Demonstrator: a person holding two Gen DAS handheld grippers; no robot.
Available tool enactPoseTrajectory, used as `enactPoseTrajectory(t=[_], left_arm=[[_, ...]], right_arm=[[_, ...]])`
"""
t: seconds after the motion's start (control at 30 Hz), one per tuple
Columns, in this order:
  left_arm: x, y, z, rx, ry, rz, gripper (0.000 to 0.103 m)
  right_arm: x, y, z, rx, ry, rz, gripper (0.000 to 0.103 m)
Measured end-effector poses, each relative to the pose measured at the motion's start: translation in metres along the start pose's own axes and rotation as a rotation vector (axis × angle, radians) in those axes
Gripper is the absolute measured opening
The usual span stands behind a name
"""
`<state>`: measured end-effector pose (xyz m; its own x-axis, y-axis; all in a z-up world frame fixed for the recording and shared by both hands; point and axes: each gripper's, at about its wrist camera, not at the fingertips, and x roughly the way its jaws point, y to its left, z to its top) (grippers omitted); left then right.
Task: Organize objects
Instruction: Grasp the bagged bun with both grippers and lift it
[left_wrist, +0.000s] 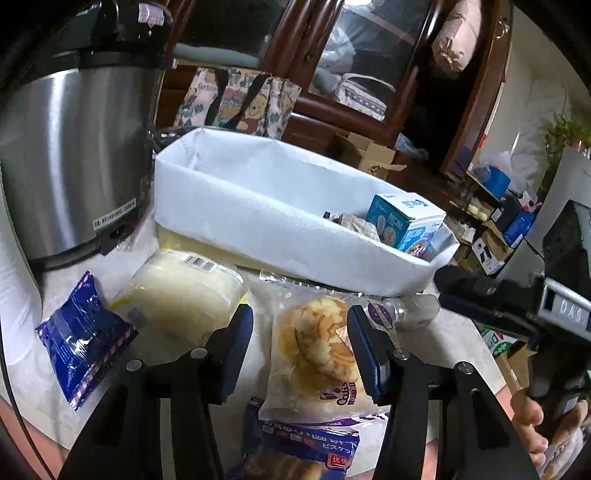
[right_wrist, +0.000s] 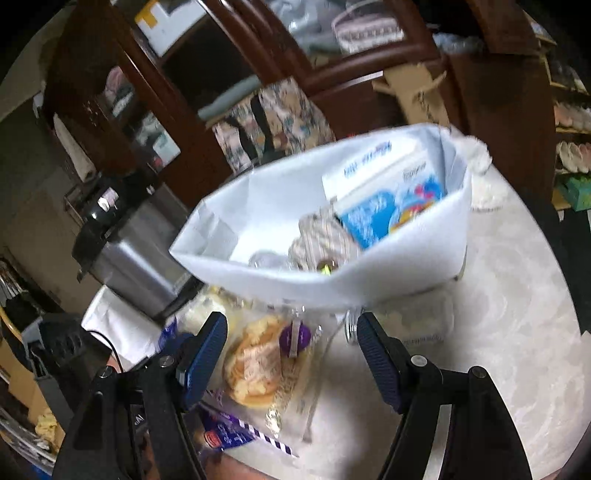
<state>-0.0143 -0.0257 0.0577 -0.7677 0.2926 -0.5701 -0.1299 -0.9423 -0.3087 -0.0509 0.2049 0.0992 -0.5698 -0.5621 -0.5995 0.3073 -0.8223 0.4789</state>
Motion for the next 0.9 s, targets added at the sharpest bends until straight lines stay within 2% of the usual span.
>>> enactPoseTrajectory(t=[0.23, 0.4, 0.47, 0.57, 0.7, 0.9], left_arm=[[0.017, -0.002, -0.006, 0.016, 0.092, 0.028, 0.051], [0.020, 0.003, -0.009, -0.017, 0.131, -0.027, 0.056], [0.023, 0.006, -0.011, -0.045, 0.161, -0.061, 0.062], [0.025, 0.016, -0.012, -0.099, 0.195, -0.109, 0.063], [0.026, 0.023, -0.014, -0.154, 0.226, -0.155, 0.063], [0.025, 0.017, -0.017, -0.127, 0.251, -0.184, 0.065]], right_arm=[[0.027, -0.003, -0.009, 0.024, 0.150, -0.001, 0.072], [0.053, -0.011, -0.022, 0.090, 0.294, 0.049, 0.073], [0.055, -0.012, -0.024, 0.111, 0.302, 0.093, 0.073], [0.054, -0.014, -0.024, 0.125, 0.295, 0.112, 0.073], [0.059, -0.021, -0.025, 0.198, 0.315, 0.201, 0.060], [0.055, -0.030, -0.021, 0.256, 0.310, 0.230, 0.054]])
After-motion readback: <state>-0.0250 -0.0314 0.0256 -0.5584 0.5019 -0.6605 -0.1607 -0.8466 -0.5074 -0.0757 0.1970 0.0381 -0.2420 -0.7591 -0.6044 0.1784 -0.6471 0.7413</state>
